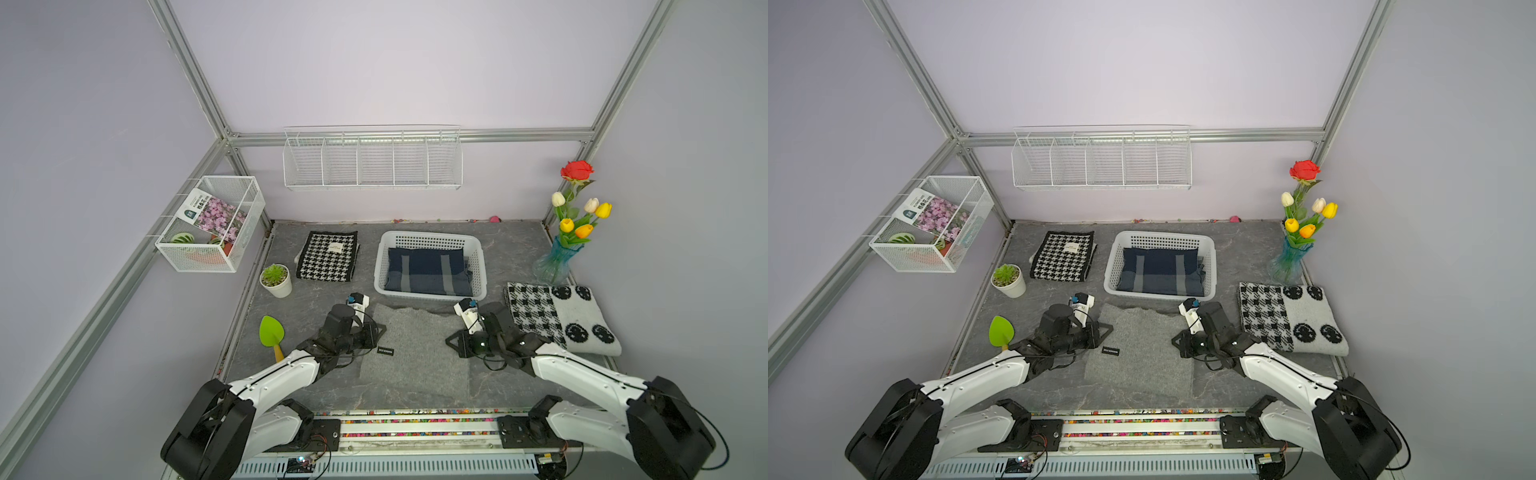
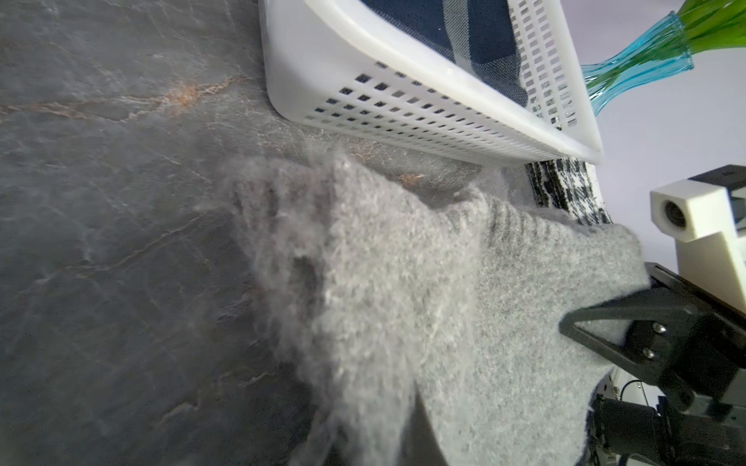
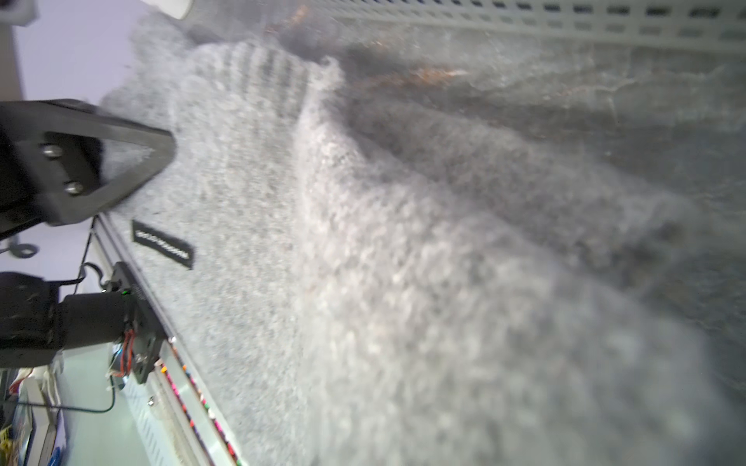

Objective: Put the folded scarf in the basket
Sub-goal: Pick up the scarf at the center of the board.

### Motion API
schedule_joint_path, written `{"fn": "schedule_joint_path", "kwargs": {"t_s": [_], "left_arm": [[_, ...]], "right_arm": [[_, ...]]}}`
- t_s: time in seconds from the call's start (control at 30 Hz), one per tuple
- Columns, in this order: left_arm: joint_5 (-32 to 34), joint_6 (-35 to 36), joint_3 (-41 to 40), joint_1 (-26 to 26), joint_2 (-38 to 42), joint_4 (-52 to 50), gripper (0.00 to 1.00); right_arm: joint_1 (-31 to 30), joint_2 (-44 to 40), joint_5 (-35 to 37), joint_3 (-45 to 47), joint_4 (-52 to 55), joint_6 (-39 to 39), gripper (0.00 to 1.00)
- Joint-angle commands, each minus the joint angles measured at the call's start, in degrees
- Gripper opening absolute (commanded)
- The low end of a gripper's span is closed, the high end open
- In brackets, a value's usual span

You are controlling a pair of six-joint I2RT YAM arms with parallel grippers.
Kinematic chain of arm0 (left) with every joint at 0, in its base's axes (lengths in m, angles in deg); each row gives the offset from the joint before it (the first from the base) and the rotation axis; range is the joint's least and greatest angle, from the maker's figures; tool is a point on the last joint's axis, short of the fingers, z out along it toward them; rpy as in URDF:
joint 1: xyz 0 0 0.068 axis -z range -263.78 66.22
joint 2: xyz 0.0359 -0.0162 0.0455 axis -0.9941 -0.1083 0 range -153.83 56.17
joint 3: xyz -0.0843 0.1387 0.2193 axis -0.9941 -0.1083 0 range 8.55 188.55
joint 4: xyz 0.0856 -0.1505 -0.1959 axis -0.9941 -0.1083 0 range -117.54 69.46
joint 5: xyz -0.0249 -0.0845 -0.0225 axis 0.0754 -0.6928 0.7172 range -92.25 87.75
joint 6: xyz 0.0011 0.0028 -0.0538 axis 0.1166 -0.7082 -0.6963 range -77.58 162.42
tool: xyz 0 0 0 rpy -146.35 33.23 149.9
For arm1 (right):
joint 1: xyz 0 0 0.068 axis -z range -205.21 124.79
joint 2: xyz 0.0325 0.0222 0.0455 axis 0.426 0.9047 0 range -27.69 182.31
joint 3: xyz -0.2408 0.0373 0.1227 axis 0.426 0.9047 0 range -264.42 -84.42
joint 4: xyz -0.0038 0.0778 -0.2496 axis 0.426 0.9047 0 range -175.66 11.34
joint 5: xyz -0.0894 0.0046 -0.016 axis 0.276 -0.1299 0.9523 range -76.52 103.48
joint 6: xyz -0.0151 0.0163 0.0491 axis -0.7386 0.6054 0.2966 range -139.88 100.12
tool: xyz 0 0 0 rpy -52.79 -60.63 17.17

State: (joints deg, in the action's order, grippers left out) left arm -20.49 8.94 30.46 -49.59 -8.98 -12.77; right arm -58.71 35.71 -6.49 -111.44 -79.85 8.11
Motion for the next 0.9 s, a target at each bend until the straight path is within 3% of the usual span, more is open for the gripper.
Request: {"fn": "schedule_joint_path", "kwargs": {"t_s": [0.0, 0.27, 0.5, 0.7, 0.87], "left_arm": [[2.5, 0.0, 2.0, 2.4, 4.4, -2.9, 0.00], [2.1, -1.4, 7.7, 5.1, 12.0, -7.6, 0.00], [6.6, -0.1, 19.0, 5.2, 11.4, -11.8, 0.00], [13.6, 3.1, 31.6, 4.9, 2.2, -13.1, 0.00], [12.8, 2.9, 40.0, 1.5, -9.4, -12.6, 0.00]], "right_arm": [[-0.5, -4.5, -0.5, -0.1, 1.2, -0.9, 0.00], [-0.9, -12.1, -0.4, -9.8, 13.0, -2.7, 0.00], [0.0, -11.0, 5.7, -23.6, 22.9, -6.9, 0.00], [5.8, 0.2, 6.5, -36.2, 27.8, -11.0, 0.00], [8.8, 9.7, 10.9, -44.0, 29.6, -13.7, 0.00]]}}
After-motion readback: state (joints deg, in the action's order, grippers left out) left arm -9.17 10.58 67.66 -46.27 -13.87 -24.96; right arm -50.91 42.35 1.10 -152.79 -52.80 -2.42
